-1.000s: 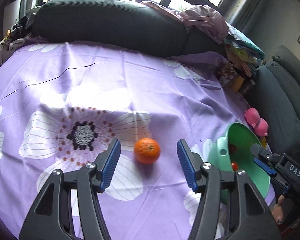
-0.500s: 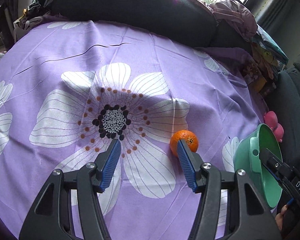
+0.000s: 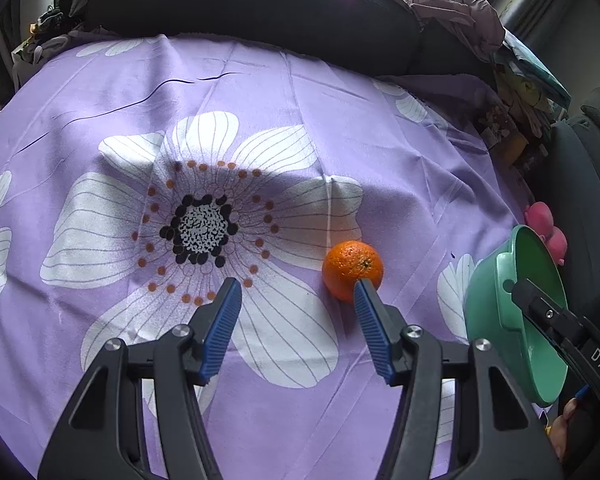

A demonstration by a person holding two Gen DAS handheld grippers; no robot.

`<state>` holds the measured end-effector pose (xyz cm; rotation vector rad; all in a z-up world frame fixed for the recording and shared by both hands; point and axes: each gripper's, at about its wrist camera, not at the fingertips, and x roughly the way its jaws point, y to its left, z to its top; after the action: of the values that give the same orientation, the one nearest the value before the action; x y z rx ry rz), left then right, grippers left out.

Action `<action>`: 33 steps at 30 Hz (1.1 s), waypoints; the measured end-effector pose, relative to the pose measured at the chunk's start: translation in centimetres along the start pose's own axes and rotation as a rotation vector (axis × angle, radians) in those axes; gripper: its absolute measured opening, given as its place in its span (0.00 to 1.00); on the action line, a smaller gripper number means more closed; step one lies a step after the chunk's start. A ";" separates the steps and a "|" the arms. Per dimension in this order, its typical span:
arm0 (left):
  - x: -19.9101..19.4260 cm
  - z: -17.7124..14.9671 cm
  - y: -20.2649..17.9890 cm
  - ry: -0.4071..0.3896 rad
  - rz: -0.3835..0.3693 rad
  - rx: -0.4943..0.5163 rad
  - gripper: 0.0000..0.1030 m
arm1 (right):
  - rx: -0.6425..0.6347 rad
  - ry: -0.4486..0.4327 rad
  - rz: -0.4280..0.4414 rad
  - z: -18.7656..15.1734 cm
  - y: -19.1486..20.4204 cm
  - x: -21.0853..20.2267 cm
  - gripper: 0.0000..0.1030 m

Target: Organize fruits

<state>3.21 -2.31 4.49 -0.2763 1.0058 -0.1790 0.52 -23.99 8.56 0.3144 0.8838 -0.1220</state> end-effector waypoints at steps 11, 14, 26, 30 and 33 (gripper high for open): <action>0.3 -0.2 -0.3 0.020 -0.005 0.008 0.57 | -0.004 0.001 -0.011 0.0 0.0 0.1 0.45; 0.3 -0.3 -0.3 0.021 -0.006 0.008 0.57 | -0.004 0.001 -0.009 0.0 0.0 0.1 0.45; 5.7 0.0 2.9 -0.073 0.286 0.114 1.00 | -0.283 -0.027 -0.090 -2.6 6.6 1.3 0.79; 6.2 0.1 3.5 -0.072 0.285 0.116 1.00 | -0.377 -0.411 -0.129 -3.9 9.3 -3.3 0.71; 6.5 0.0 3.7 -0.072 0.285 0.116 1.00 | -0.340 -0.186 0.023 -3.2 9.9 -0.4 0.97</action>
<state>6.69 -0.54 -1.89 -0.0321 0.9482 0.0319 0.20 -13.56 9.21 -0.0048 0.7015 0.0211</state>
